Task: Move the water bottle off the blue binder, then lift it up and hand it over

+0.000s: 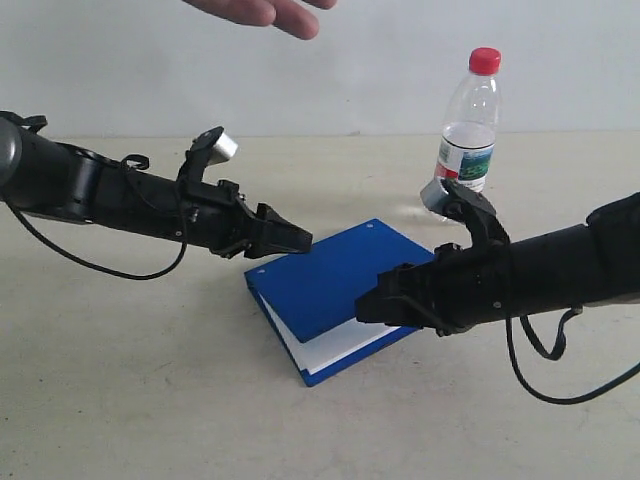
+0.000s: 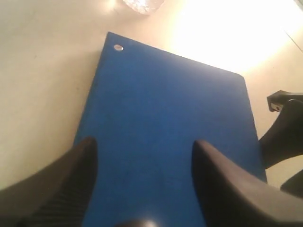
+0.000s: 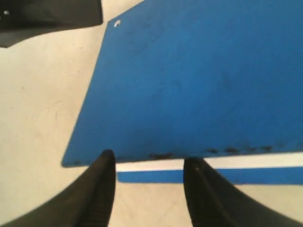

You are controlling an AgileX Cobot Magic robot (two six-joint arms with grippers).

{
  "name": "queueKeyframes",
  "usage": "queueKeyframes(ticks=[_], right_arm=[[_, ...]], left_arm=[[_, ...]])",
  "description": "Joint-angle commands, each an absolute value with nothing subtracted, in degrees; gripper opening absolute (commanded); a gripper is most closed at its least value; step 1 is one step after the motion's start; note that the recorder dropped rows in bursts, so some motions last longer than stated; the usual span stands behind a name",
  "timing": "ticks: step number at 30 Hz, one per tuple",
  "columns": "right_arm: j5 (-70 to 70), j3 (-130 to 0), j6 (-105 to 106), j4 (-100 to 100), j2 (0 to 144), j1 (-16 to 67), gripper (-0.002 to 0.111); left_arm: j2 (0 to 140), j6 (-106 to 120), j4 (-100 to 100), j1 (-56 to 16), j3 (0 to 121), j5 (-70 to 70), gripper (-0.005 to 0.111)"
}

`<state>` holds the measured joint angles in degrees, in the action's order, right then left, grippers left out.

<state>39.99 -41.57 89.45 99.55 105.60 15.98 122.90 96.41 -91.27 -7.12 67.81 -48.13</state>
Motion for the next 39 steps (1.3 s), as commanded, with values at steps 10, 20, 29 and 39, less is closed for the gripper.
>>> queueKeyframes(ticks=[10,20,29,39], right_arm=[[45.0,-45.9,83.5,99.9,105.3,15.9,0.042],[43.1,-48.5,80.1,99.9,105.3,15.9,0.042],[37.5,-51.4,74.6,99.9,105.3,15.9,0.042],[31.0,-51.4,72.5,99.9,106.7,15.9,0.000]], left_arm=[[123.2,96.0,-91.8,-6.6,68.0,-49.1,0.055],[123.4,96.0,-91.8,-6.6,68.0,-49.1,0.055],[123.4,96.0,-91.8,-6.6,68.0,-54.3,0.055],[123.4,96.4,-91.8,-6.6,68.0,-55.4,0.055]])
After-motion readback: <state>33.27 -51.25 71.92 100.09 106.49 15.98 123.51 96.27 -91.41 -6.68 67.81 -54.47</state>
